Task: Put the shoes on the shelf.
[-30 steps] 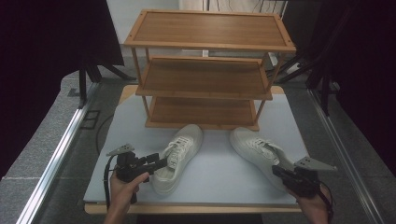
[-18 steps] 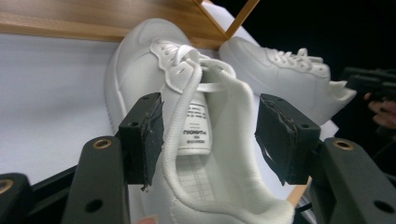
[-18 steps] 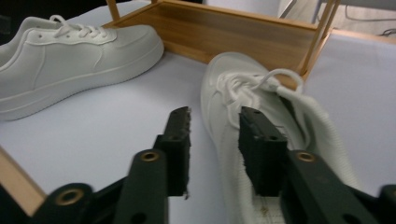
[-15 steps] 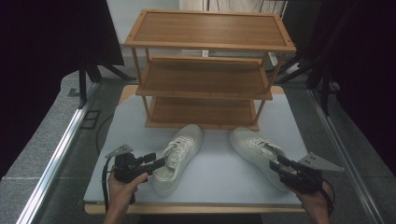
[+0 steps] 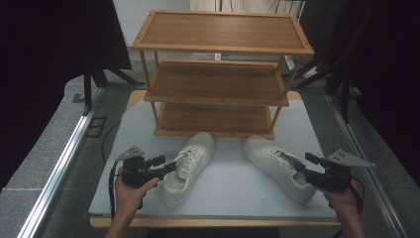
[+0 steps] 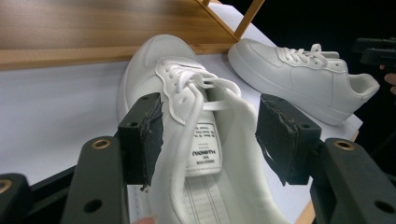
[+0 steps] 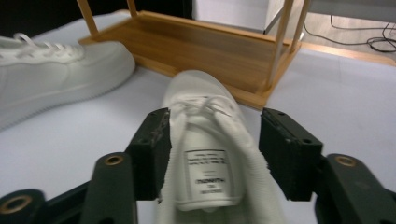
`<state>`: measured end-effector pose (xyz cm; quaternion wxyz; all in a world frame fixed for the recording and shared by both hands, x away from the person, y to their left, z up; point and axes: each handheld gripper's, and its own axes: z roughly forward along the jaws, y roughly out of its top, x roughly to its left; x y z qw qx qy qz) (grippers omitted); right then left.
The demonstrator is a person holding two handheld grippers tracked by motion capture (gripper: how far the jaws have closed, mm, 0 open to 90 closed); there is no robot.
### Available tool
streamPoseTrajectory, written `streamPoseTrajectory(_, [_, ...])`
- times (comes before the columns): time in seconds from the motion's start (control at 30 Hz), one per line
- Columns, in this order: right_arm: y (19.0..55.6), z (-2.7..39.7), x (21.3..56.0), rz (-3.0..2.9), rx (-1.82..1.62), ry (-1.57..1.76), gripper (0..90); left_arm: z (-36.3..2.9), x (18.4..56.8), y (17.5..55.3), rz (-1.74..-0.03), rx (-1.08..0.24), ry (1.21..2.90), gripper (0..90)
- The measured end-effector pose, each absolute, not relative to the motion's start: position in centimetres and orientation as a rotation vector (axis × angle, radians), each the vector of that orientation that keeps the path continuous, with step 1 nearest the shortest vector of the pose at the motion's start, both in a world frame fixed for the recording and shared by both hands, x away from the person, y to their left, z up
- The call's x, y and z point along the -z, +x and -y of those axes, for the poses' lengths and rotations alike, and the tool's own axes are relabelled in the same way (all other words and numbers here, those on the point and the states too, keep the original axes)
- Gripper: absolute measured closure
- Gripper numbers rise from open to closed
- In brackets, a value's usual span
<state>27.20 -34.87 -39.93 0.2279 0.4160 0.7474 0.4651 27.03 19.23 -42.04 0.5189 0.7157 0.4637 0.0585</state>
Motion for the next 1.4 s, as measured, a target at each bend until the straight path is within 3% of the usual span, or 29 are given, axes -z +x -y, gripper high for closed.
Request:
streamPoseTrajectory(0.33, [30.6,35.7,40.9,-2.182,-1.242,1.146,37.6,-18.2,43.4,30.1,-1.158,-0.124,1.753,36.5])
streamPoseTrajectory(0.7, [33.5,34.7,43.5,-2.347,-1.078,1.129,43.9,-16.3,45.5,31.9,-1.205,-0.144,1.914,37.9])
streamPoseTrajectory(0.9, [34.8,35.5,44.5,-2.353,-1.136,1.178,52.2,-15.8,45.9,32.5,-1.195,-0.114,1.896,46.7])
streamPoseTrajectory(0.93, [35.3,35.5,44.9,-2.366,-1.189,1.199,61.6,-15.8,45.8,32.6,-1.19,-0.122,1.915,48.1])
streamPoseTrajectory(0.97, [35.3,35.5,45.0,-2.372,-1.202,1.199,63.7,-15.8,45.8,32.6,-1.187,-0.127,1.917,49.6])
streamPoseTrajectory(1.13, [35.1,35.6,45.1,-2.339,-1.194,1.208,74.9,-15.5,45.5,32.0,-1.167,-0.247,1.93,69.9])
streamPoseTrajectory(1.4, [35.0,35.5,45.0,-2.335,-1.175,1.181,81.0,-14.9,45.5,31.3,-1.15,-0.379,1.943,81.8])
